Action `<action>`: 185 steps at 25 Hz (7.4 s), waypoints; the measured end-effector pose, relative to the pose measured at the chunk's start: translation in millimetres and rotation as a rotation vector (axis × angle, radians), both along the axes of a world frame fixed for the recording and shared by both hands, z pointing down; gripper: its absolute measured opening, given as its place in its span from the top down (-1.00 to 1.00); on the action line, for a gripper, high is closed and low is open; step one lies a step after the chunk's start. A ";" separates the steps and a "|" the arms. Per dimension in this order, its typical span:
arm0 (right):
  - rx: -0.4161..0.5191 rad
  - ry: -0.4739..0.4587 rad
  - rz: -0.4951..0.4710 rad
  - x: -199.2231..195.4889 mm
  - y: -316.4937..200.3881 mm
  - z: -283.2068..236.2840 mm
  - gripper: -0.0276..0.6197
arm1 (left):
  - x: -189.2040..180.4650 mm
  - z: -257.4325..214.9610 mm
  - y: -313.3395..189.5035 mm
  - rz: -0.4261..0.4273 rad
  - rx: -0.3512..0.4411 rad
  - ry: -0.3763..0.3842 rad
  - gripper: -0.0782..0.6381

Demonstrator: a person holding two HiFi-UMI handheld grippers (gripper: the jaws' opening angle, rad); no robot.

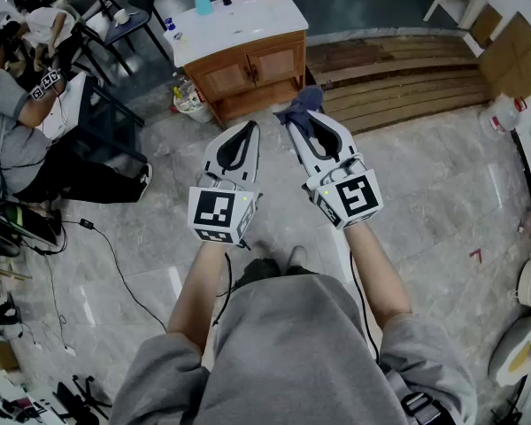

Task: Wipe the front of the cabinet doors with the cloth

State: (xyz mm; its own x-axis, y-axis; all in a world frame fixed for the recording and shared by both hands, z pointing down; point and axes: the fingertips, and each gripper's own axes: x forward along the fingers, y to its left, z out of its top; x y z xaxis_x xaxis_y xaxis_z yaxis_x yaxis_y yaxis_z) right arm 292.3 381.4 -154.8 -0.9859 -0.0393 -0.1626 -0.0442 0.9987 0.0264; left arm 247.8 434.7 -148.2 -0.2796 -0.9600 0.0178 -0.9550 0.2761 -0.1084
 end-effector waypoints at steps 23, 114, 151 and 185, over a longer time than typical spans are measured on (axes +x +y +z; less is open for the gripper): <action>-0.050 0.068 0.038 -122.8 -44.2 41.7 0.64 | -119.0 46.3 -52.6 0.060 -0.042 0.086 0.76; -0.318 0.188 0.368 -481.9 -283.8 433.8 0.65 | -463.6 398.5 -296.1 0.360 -0.400 0.242 0.76; -0.411 0.030 0.360 -514.6 -315.2 495.3 0.69 | -466.1 469.3 -297.3 0.303 -0.459 0.262 0.76; -0.420 0.045 0.491 -430.1 -478.2 498.3 0.69 | -408.2 482.4 -389.8 0.274 -0.510 0.306 0.76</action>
